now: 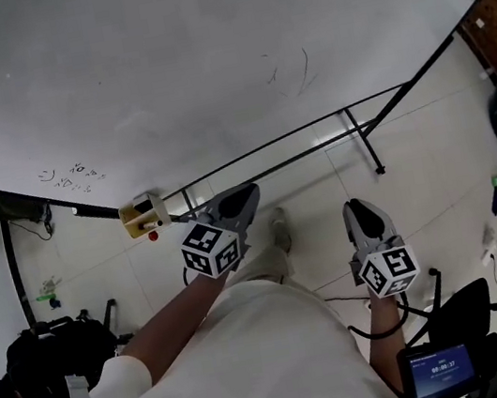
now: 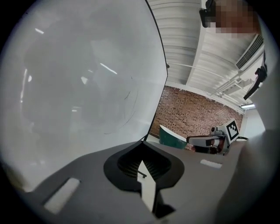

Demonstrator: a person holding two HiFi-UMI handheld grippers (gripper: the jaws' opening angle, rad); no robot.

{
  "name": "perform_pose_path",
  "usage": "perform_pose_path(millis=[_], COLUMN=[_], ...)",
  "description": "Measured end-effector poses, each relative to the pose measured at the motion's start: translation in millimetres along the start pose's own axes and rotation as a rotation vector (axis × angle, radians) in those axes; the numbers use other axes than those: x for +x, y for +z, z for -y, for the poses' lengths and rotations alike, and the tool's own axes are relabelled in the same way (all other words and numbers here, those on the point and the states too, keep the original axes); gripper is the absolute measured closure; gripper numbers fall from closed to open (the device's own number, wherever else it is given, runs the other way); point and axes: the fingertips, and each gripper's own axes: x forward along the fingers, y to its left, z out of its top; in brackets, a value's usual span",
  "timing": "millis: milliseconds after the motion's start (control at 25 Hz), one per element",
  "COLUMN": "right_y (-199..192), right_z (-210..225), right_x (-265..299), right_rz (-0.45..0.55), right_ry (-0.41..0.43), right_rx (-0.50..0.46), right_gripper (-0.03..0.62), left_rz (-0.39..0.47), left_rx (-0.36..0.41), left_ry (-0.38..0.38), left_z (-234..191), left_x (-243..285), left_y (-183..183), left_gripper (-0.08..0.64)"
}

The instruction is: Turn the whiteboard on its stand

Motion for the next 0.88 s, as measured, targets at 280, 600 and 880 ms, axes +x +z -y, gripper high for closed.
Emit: perform_pose_path(millis=[280,600,880], right_y=[59,114,109], right_z=[49,73,74], right_x=[61,113,132], right_rz=[0.01,0.073,0.052], right_ry=[0.03,0.098,0.17], right_rx=[-0.049,-0.063,-0.047], right_gripper=[0.537,0.537,0.537], left_rz=[0.019,0.042,0.026], left_rx=[0.006,0.077,0.086], left_ry=[-0.058,-0.126,-0.128], left_z=[-10,-10,-5], left_x=[73,129,127], left_y=[33,59,55], left_gripper=[0.54,0.54,0.54])
